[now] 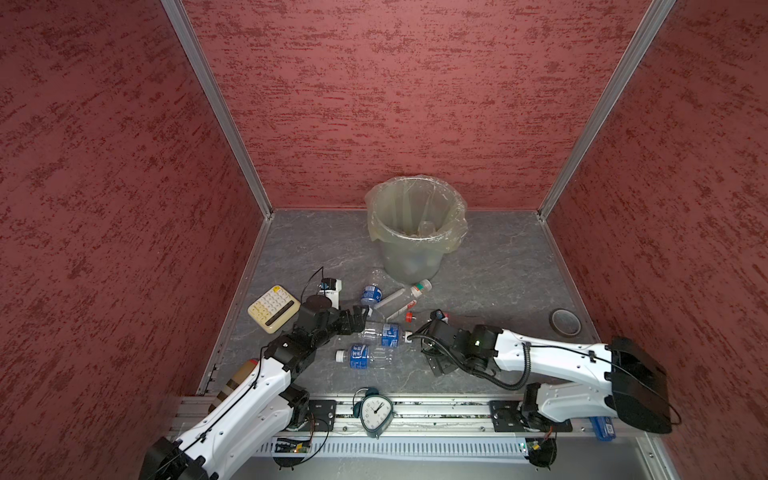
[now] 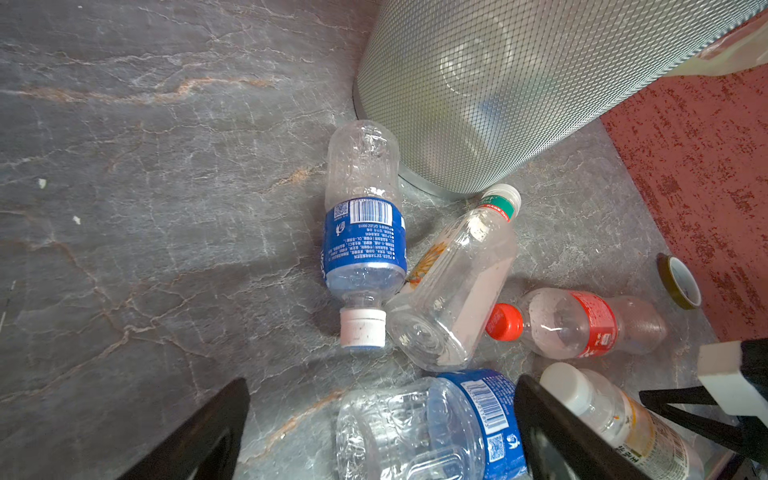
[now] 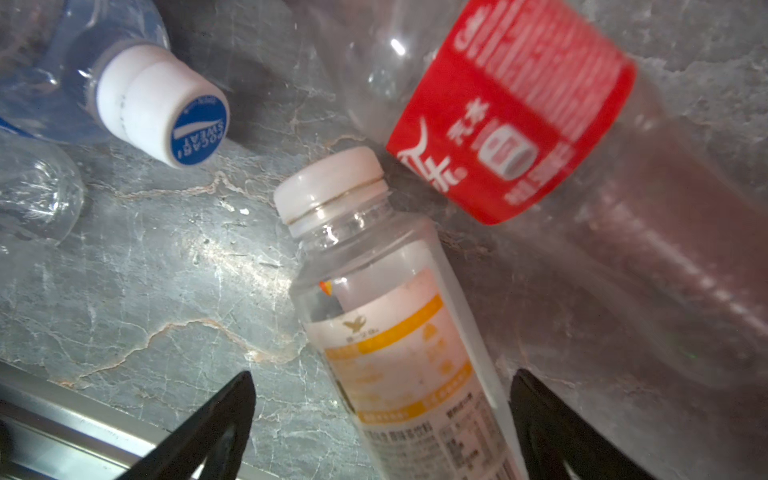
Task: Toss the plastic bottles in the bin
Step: 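Lower the right gripper onto the white-capped yellow-label bottle and close, then lift the yellow-label bottle with the right gripper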
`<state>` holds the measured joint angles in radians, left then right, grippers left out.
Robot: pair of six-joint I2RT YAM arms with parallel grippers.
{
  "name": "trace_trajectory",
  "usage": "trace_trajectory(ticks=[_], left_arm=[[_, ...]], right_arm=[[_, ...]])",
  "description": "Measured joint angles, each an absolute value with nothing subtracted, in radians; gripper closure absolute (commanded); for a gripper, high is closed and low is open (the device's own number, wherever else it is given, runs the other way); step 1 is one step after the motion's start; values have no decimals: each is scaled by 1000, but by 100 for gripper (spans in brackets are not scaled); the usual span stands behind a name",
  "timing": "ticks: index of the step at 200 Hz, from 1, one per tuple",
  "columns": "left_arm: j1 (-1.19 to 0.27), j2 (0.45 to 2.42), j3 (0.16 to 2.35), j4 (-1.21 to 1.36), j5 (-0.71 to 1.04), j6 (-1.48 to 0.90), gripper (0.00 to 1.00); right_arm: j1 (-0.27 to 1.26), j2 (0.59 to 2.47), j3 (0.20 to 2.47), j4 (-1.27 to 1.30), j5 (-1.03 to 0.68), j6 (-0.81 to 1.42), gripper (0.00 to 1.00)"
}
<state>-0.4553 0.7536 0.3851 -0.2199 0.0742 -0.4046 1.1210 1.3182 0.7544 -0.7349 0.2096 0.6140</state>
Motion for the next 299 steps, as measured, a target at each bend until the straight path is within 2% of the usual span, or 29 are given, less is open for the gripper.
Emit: trace_trajectory(ticks=[116, 149, 189, 215, 246, 299], left_arm=[[-447, 771, 377, -215, 79, -408, 1], [-442, 773, 377, -215, 81, -408, 1], [-441, 773, 377, -215, 82, -408, 1], [-441, 773, 377, -215, 84, -408, 1], [-438, 774, 377, -215, 89, -408, 1], [-437, 774, 377, -215, 101, -408, 1]], right_arm=[[1125, 1377, 759, -728, 209, 598, 23], [1125, 1401, 759, -721, 207, 587, 32], [1125, 1401, 759, -706, 206, 576, 51], [1125, 1399, 759, -701, 208, 572, 58], [1129, 1342, 758, -699, 216, 572, 66], [1172, 1169, 758, -692, 267, 579, 70]])
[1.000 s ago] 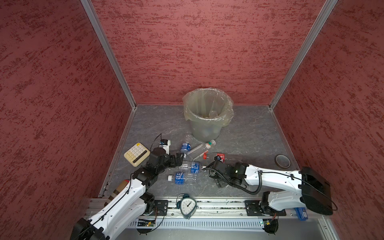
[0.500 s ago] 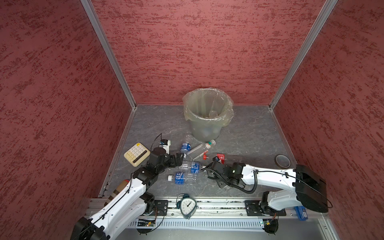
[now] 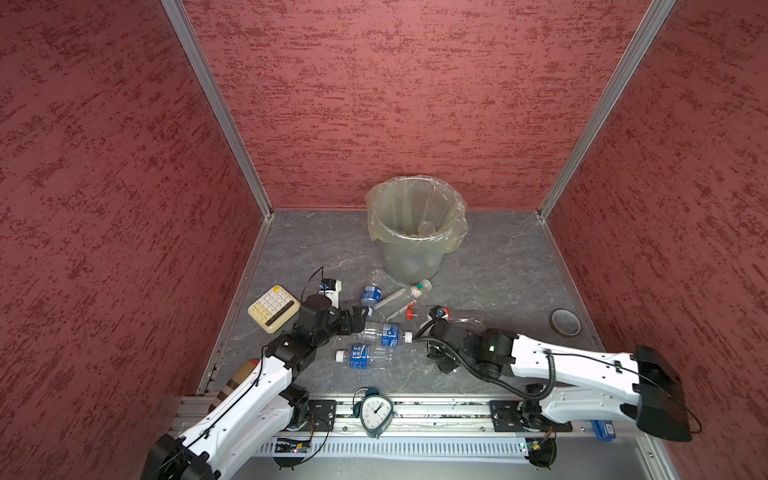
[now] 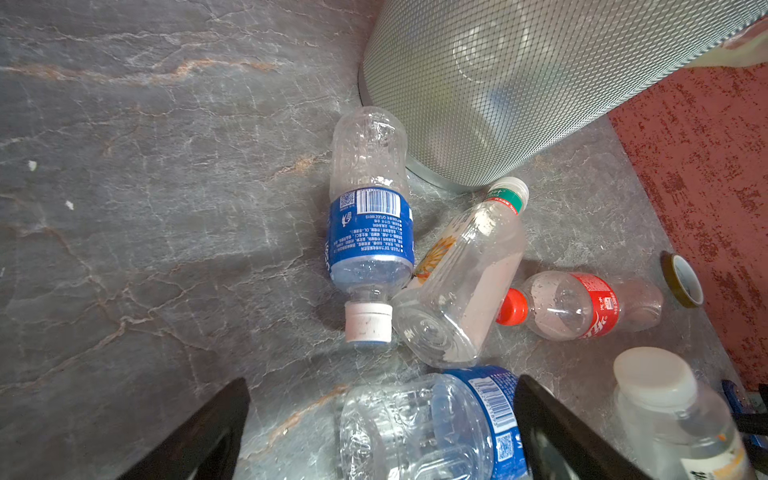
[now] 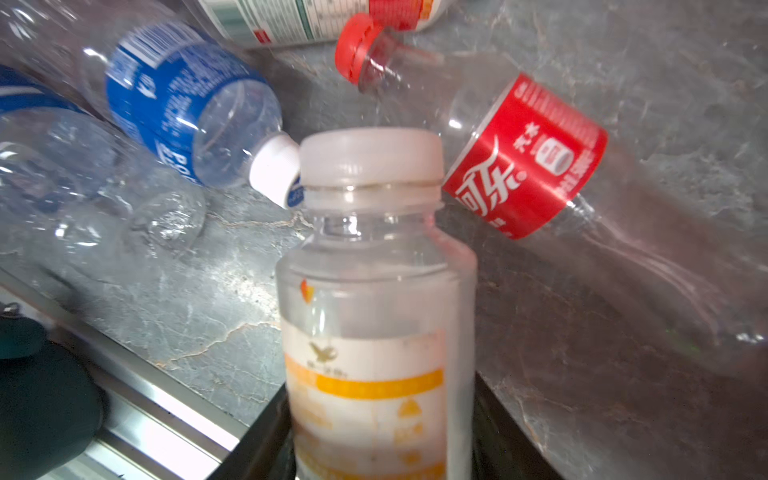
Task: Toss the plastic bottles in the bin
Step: 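Lift the yellow-label bottle with the right gripper, then swing the right gripper over the bin and open it to drop the bottle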
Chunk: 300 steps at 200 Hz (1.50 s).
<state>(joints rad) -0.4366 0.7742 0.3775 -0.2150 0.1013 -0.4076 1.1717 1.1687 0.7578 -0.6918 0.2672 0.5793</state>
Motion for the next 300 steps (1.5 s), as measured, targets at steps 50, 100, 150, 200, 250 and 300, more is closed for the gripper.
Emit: trace_trajectory(ticks=[50, 100, 150, 200, 250, 300], left_arm=[[-437, 758, 377, -218, 121, -408, 1], [-437, 702, 377, -244, 134, -408, 1], [-437, 664, 377, -292, 139, -407, 1], [-437, 648, 377, -300, 154, -407, 1], [-437, 648, 372, -299, 157, -406, 1], [-437, 653, 371, -291, 157, -406, 1]], right_arm=[[1214, 1019, 725, -652, 375, 598, 70], [1256, 888, 697, -606, 519, 603, 73], [1261, 763, 650, -508, 635, 576, 73], [1262, 682, 613, -370, 714, 497, 73], [1262, 619, 581, -268, 774, 410, 71], [1257, 653, 604, -133, 846, 258, 71]])
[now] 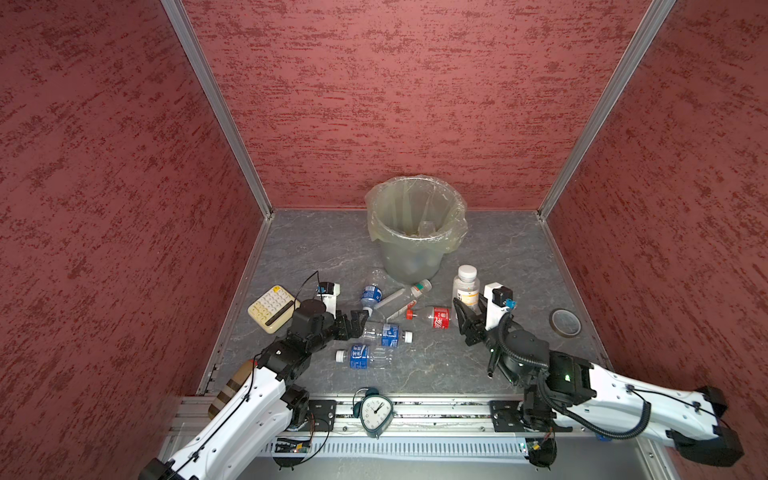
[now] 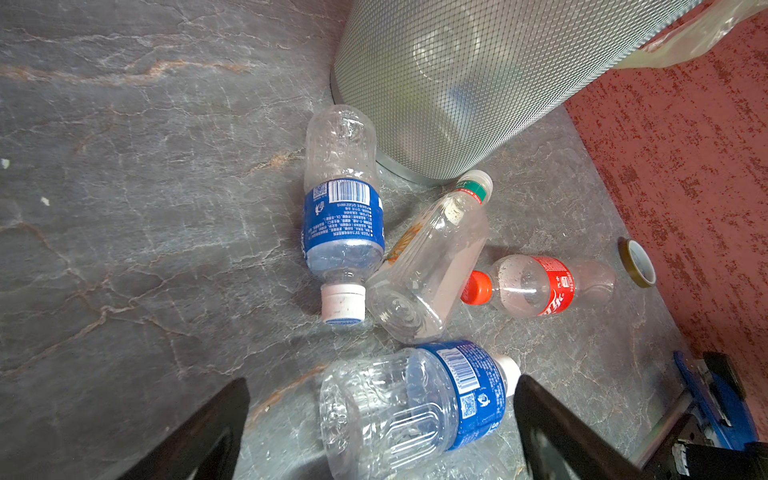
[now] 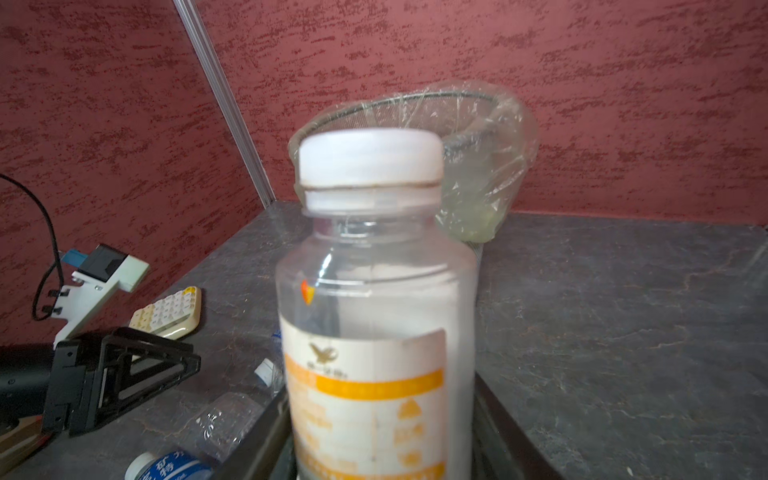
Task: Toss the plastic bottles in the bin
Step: 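Swing the right gripper over the bin and open it to drop the bottle, then withdraw the right gripper from the bin back beside the pile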
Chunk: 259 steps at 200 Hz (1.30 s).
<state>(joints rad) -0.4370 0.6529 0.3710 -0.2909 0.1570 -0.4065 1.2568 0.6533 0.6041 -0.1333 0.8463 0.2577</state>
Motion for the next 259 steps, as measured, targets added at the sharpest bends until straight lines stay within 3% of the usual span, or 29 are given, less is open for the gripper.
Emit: trace_trajectory(ticks=[24, 50, 71, 92, 118, 154, 201, 259], left_arm=[[-437, 654, 366, -287, 157, -406, 1], [-437, 646, 356, -287, 157, -405, 1], [-436, 615, 345, -288, 157, -406, 1], [-432, 575, 339, -292, 156, -406, 1], [-425, 534, 335, -296, 155, -407, 1], [-419, 514, 327, -299, 155, -407, 1], [-418, 554, 327, -299, 157, -407, 1], [-415, 580, 327, -298, 157, -407, 1]], right_arm=[[1174, 773, 749, -64, 835, 158, 71], [911, 984, 1007, -21, 688, 122, 69], [725, 1208, 1261, -7, 540, 126, 48], [620, 1457, 1520, -12, 405, 147, 19], [569, 1615, 1625, -54, 313, 163, 6], [559, 1616, 1622, -120, 265, 170, 2], [559, 1468, 1578, -117, 246, 168, 1], [559, 1287, 1334, -76, 255, 176, 1]])
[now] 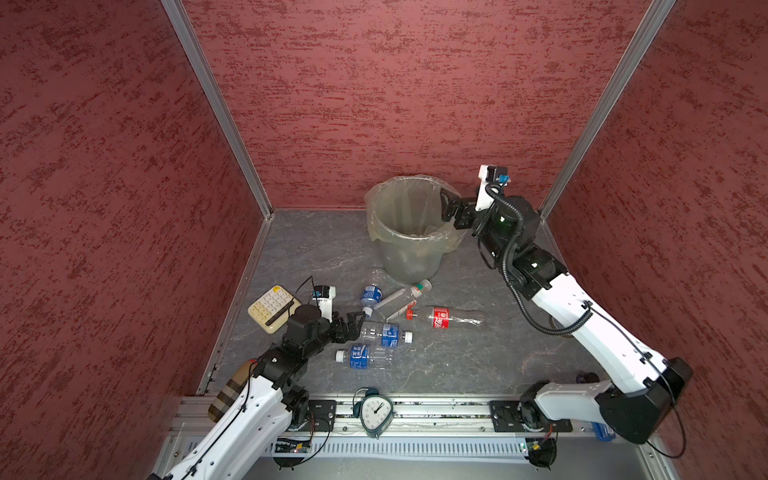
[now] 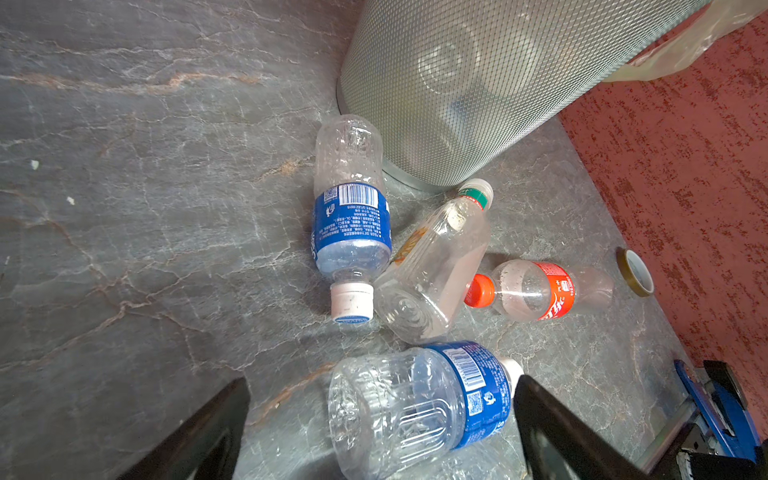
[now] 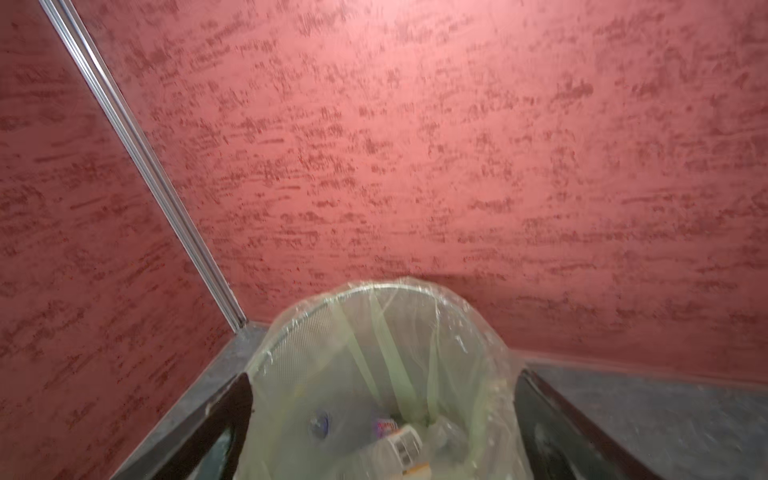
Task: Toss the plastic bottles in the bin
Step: 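Withdraw the right gripper from the bin back beside the pile, then reach the left gripper to the blue-label water bottle beside the bin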
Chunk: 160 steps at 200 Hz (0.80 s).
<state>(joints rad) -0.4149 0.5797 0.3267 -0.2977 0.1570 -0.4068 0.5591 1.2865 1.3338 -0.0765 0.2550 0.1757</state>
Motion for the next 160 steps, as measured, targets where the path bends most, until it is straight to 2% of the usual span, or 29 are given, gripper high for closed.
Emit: trace_trajectory(ticks=[95, 160], left_arm=[[-459, 659, 369, -307, 145, -395, 1], [-505, 772, 451, -329, 82, -384, 1]], right_arm=[[559, 916, 683, 64, 331, 216, 1], [559, 824, 419, 205, 348, 233, 1]])
